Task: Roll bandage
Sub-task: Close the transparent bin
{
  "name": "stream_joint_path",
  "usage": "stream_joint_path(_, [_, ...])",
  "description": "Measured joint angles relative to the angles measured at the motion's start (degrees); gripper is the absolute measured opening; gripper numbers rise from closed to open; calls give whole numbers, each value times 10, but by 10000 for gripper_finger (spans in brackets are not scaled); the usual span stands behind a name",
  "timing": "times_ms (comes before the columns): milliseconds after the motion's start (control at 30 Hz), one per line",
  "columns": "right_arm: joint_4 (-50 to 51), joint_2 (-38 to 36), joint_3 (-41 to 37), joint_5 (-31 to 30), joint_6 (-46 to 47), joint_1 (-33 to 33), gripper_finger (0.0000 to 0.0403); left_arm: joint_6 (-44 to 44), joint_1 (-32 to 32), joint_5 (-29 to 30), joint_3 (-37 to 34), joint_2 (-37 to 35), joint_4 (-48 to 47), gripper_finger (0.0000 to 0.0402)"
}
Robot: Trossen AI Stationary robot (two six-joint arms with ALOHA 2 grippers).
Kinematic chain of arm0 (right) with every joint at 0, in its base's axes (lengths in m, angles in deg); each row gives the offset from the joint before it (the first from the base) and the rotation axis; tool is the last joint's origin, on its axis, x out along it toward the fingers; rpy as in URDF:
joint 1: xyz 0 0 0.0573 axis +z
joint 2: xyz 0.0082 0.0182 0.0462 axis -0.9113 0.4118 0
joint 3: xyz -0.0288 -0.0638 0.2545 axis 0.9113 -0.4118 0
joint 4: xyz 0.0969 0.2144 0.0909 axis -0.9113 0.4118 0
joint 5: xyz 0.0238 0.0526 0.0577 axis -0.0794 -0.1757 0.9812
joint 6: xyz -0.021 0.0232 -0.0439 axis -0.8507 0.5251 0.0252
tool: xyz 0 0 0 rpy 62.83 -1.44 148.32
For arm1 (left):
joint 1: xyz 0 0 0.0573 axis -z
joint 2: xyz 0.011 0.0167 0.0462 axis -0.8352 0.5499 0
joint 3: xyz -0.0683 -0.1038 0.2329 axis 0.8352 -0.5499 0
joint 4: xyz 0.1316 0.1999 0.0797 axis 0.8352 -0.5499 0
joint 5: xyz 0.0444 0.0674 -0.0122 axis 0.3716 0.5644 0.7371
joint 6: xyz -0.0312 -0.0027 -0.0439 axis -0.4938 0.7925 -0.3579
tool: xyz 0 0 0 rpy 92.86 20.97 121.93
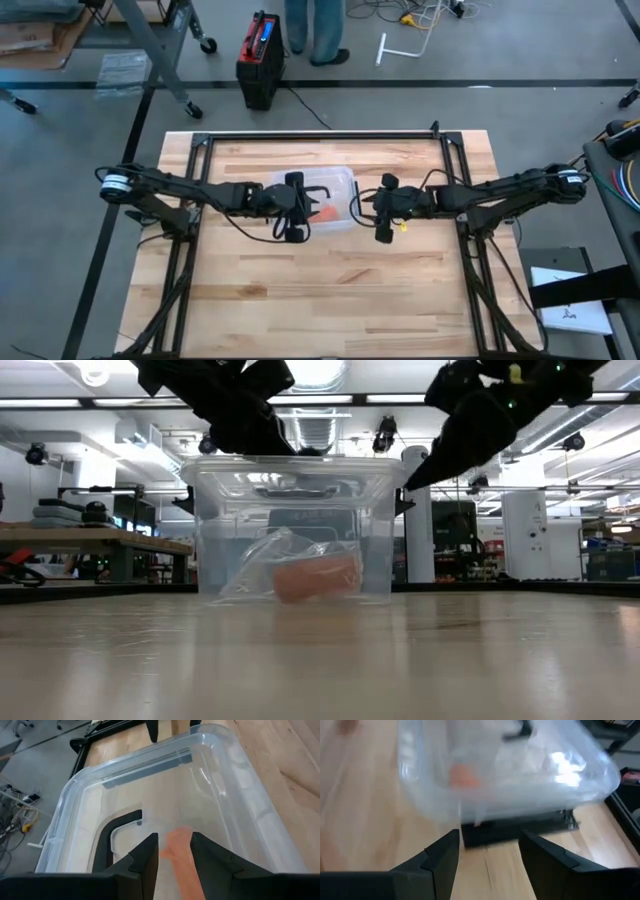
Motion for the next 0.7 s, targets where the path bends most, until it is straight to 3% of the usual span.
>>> stream_joint_path(133, [60,1,3,-2,-7,-6,199,1,-1,-42,-1,-6,-13,110])
stream_joint_path(300, [-20,49,-35,8,-17,-17,199,20,0,-119,-1,-6,-11,89])
stream_joint_path(500, [-67,121,-26,34,-29,-12,199,16,0,-124,-2,-6,-12,62])
stream_joint_path(700, [-60,92,3,42,-36,4,199,9,1,-123,-3,-6,-18,57])
